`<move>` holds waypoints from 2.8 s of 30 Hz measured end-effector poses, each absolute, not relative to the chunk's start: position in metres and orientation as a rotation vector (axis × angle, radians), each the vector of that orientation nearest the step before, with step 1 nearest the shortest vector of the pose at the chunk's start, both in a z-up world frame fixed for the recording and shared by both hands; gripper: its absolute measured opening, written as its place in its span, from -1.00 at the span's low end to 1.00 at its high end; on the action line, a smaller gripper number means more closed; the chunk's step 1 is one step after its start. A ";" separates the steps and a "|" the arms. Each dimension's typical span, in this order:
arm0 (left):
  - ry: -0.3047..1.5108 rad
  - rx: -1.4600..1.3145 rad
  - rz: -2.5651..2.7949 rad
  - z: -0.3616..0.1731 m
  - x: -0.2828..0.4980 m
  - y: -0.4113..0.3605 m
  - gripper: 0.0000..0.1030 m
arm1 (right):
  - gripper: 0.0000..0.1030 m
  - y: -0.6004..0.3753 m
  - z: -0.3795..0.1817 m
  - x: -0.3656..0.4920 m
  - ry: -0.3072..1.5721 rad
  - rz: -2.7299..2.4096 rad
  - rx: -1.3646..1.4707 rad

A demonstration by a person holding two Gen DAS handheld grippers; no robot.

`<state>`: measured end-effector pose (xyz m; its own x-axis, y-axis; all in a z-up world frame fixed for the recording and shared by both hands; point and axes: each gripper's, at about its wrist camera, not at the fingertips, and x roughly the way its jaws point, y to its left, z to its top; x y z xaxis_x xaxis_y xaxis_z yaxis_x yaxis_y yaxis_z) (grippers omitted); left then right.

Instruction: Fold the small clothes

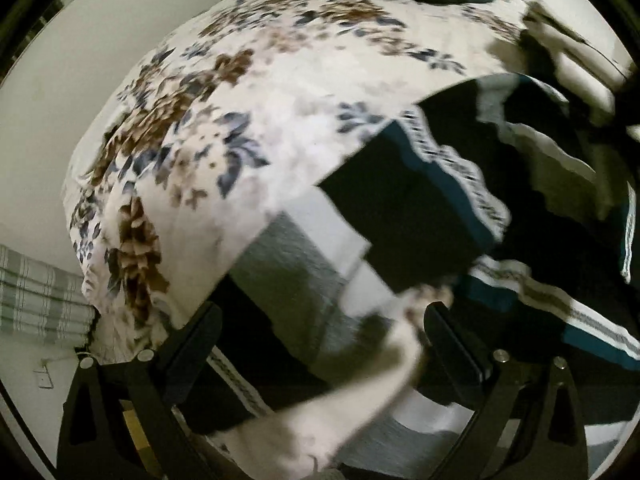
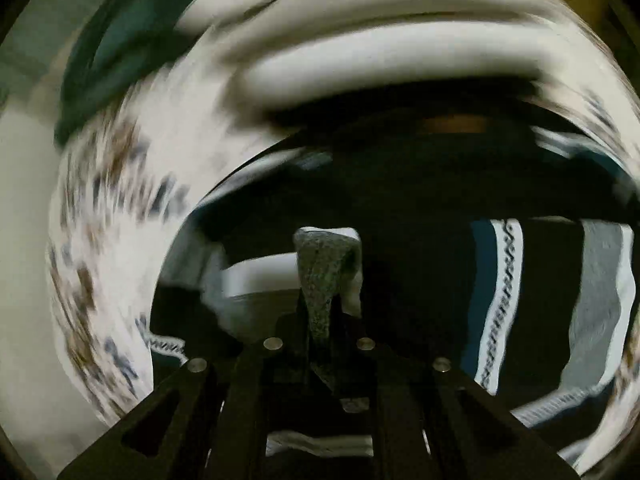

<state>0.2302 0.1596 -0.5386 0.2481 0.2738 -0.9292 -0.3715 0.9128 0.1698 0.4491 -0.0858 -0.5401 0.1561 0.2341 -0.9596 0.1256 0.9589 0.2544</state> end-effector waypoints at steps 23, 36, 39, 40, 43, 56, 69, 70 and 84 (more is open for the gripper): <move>1.291 -0.391 0.535 -0.526 0.152 0.284 1.00 | 0.38 -0.123 -0.524 0.366 1.473 0.122 0.494; 1.399 -0.479 0.456 -0.621 0.125 0.314 -0.38 | 0.38 -0.154 -0.577 0.298 1.613 0.002 0.473; 1.351 -0.472 0.441 -0.604 0.127 0.309 -0.78 | 0.38 -0.140 -0.580 0.298 1.624 0.028 0.426; 1.328 -0.485 0.443 -0.595 0.126 0.310 -0.79 | 0.38 -0.135 -0.580 0.299 1.626 0.038 0.412; 1.243 -0.516 0.456 -0.558 0.122 0.321 -0.84 | 0.37 -0.120 -0.577 0.301 1.625 0.068 0.394; 1.044 -0.616 0.502 -0.532 0.178 0.440 -0.70 | 0.37 -0.063 -0.564 0.324 1.598 0.155 0.400; 0.901 -1.266 0.556 -0.581 0.070 0.455 0.07 | 0.37 -0.038 -0.575 0.318 1.651 0.176 0.389; 0.894 -1.308 0.529 -0.587 0.072 0.450 0.07 | 0.37 -0.036 -0.576 0.318 1.655 0.176 0.386; 0.788 -1.397 0.626 -0.606 0.138 0.419 -0.87 | 0.37 -0.043 -0.579 0.323 1.645 0.114 0.396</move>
<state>0.1381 0.4192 -0.6062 0.6066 -0.0679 -0.7921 -0.7870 0.0905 -0.6103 0.3227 -0.0427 -0.5788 -0.0634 0.3212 -0.9449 0.1884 0.9336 0.3048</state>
